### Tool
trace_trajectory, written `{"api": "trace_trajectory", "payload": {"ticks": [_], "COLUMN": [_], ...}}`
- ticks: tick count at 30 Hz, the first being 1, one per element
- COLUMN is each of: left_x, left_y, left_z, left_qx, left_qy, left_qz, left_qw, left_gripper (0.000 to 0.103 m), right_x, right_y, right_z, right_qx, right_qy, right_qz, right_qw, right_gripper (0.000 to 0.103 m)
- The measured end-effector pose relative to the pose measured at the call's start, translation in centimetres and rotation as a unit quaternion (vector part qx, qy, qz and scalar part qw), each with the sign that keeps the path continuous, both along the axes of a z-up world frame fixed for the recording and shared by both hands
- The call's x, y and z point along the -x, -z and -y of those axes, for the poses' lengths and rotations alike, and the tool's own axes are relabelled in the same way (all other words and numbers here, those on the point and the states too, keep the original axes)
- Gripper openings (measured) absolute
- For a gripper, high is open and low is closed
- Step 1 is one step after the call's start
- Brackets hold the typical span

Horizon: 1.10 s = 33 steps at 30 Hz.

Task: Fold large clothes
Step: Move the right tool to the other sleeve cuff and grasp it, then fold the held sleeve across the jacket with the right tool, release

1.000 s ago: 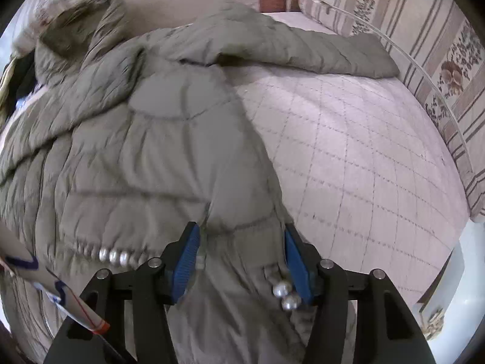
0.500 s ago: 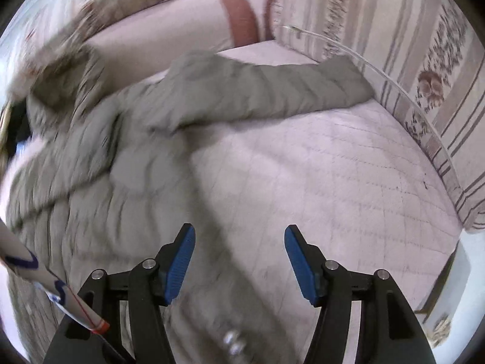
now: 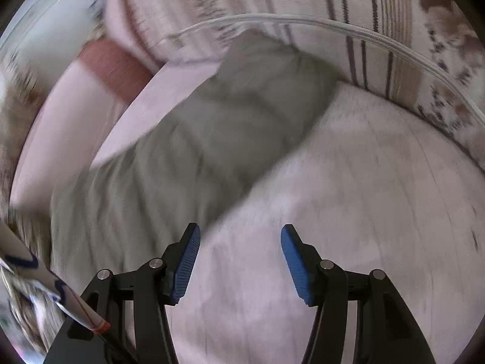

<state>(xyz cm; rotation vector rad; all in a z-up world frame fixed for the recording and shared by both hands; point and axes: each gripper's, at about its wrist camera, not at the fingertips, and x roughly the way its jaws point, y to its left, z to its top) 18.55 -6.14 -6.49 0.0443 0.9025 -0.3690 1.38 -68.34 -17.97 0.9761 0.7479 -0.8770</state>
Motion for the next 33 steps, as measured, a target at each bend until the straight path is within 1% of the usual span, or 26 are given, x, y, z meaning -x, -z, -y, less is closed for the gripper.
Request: {"api": "trace_trajectory", "payload": {"ticks": [2,4,6,7,8,9,11,13,15,16,18,19,21,23,24,26,27,28,29,30,32,33], "left_x": [-0.5,-1.1,-1.7,-2.0,-2.1,-2.4,-2.6,-2.7,-2.8,-2.8,-2.9,-2.9,-3.0,-3.0,-3.0,-3.0,-3.0,-3.2,-3.3,-3.5,-3.8,-4.0], "left_y": [0.9,1.9,2.8,3.3,3.6,4.1,4.7,4.9,4.9,4.9,4.8,4.7,4.3,3.7,3.3,2.7,2.3,2.0,1.8,1.6,1.1,0.7], "left_z": [0.4,0.5,0.6,0.6,0.5,0.4,0.3,0.0,-0.3,-0.5,-1.1,-1.5,-2.3,-2.9,-3.3,-4.0,-4.4,-4.8,-5.2,-5.7,-6.5,-7.1], "left_qx": [-0.003,-0.007,-0.009,-0.011,-0.014,-0.018,-0.019,-0.021,-0.022,-0.023,-0.018,-0.014,-0.002,0.009,0.011,0.015,0.018,0.02,0.022,0.024,0.028,0.029], "left_qy": [0.002,0.002,-0.001,-0.004,-0.007,-0.01,-0.011,-0.013,-0.016,-0.019,-0.026,-0.029,-0.036,-0.039,-0.041,-0.049,-0.054,-0.057,-0.062,-0.067,-0.074,-0.079], "left_qz": [-0.006,-0.013,-0.021,-0.026,-0.03,-0.036,-0.045,-0.048,-0.047,-0.046,-0.048,-0.05,-0.054,-0.053,-0.049,-0.038,-0.033,-0.03,-0.028,-0.026,-0.023,-0.019], "left_qw": [1.0,0.9999,0.9997,0.9996,0.9994,0.9991,0.9988,0.9985,0.9985,0.9985,0.9983,0.9982,0.9979,0.9978,0.9979,0.998,0.9978,0.9977,0.9975,0.9971,0.9966,0.9963], "left_gripper": [0.059,0.059,0.059,0.059,0.059,0.059,0.059,0.059,0.059,0.059,0.059,0.059,0.059,0.059,0.059,0.059,0.059,0.059,0.059,0.059,0.059,0.059], "right_x": [-0.2,-0.7,-1.4,-1.9,-2.4,-2.6,-3.1,-3.4,-4.0,-4.5,-5.4,-6.2,-7.0,-8.8,-9.7,-12.0,-12.2,-13.5,-13.9,-15.1,-17.0,-17.7], "right_y": [0.4,0.5,0.5,0.4,0.1,-0.1,-1.4,-3.0,-5.6,-7.6,-10.4,-12.5,-15.2,-18.0,-18.8,-20.1,-20.3,-20.4,-20.3,-19.9,-18.9,-18.5], "right_z": [2.5,4.5,5.5,5.9,6.3,6.4,6.5,6.2,4.8,3.6,1.6,-0.2,-3.5,-7.5,-9.1,-13.8,-15.5,-18.0,-20.0,-22.3,-27.0,-28.6], "right_qx": [-0.001,0.006,0.009,0.013,0.019,0.021,0.03,0.053,0.088,0.111,0.142,0.158,0.175,0.19,0.191,0.176,0.169,0.148,0.133,0.113,0.089,0.083], "right_qy": [0.024,0.043,0.052,0.053,0.049,0.044,0.032,0.017,-0.005,-0.023,-0.049,-0.074,-0.108,-0.16,-0.183,-0.242,-0.257,-0.283,-0.299,-0.322,-0.364,-0.377], "right_qz": [0.016,0.022,0.017,0.008,-0.005,-0.01,-0.013,-0.022,-0.031,-0.029,-0.025,-0.011,0.013,0.041,0.053,0.092,0.103,0.126,0.138,0.15,0.158,0.158], "right_qw": [1.0,0.999,0.998,0.998,0.999,0.999,0.999,0.998,0.996,0.993,0.988,0.985,0.979,0.968,0.963,0.95,0.946,0.939,0.935,0.928,0.914,0.909], "right_gripper": [0.061,0.061,0.056,0.044,0.024,0.017,0.01,0.009,0.009,0.009,0.008,0.008,0.008,0.008,0.008,0.008,0.008,0.008,0.008,0.008,0.008,0.008]}}
